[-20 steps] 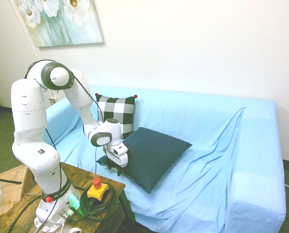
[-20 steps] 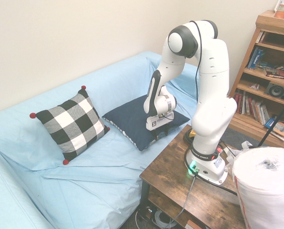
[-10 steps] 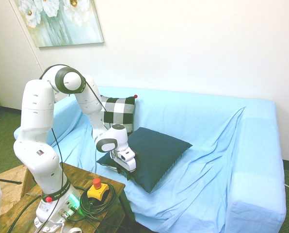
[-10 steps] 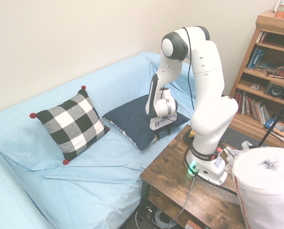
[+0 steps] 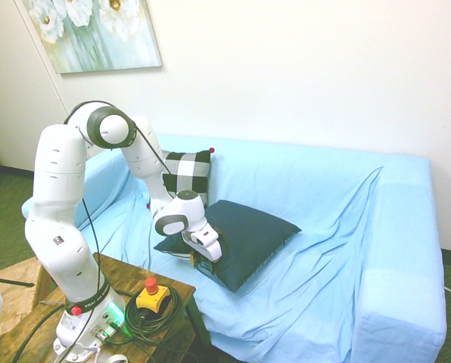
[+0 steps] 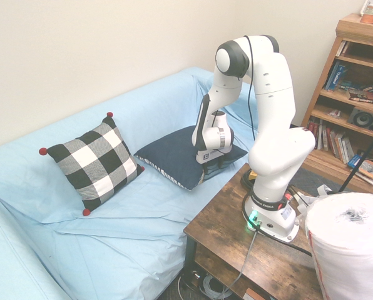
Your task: Lift the pillow
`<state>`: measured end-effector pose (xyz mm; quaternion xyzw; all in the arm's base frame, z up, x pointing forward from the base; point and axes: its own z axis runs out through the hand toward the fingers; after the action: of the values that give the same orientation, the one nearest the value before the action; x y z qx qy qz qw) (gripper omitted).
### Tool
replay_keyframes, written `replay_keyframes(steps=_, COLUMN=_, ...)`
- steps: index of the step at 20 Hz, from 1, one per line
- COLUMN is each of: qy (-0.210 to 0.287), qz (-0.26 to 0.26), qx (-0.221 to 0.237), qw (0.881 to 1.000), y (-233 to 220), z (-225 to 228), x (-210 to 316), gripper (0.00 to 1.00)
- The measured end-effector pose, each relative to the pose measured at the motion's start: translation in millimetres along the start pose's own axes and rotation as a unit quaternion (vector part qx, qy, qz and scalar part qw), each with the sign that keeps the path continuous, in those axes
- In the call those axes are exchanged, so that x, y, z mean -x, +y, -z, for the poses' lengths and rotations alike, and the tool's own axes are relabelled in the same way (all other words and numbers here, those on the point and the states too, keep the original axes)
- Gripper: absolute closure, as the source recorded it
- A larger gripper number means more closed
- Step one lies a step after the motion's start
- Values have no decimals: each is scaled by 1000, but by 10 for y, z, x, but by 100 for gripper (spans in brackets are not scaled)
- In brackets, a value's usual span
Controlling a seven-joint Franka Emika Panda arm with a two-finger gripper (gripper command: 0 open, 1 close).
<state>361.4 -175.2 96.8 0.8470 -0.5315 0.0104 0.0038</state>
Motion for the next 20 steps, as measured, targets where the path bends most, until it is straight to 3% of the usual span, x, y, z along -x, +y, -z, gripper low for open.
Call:
replay_keyframes(steps=10, qy=50, qz=4, qx=-41, qw=998, y=-404, z=824, x=-811, gripper=0)
replay_keyframes(steps=20, qy=89, qz=60, qx=-98, qw=989, y=-1495, z=1837, x=-1581, gripper=0)
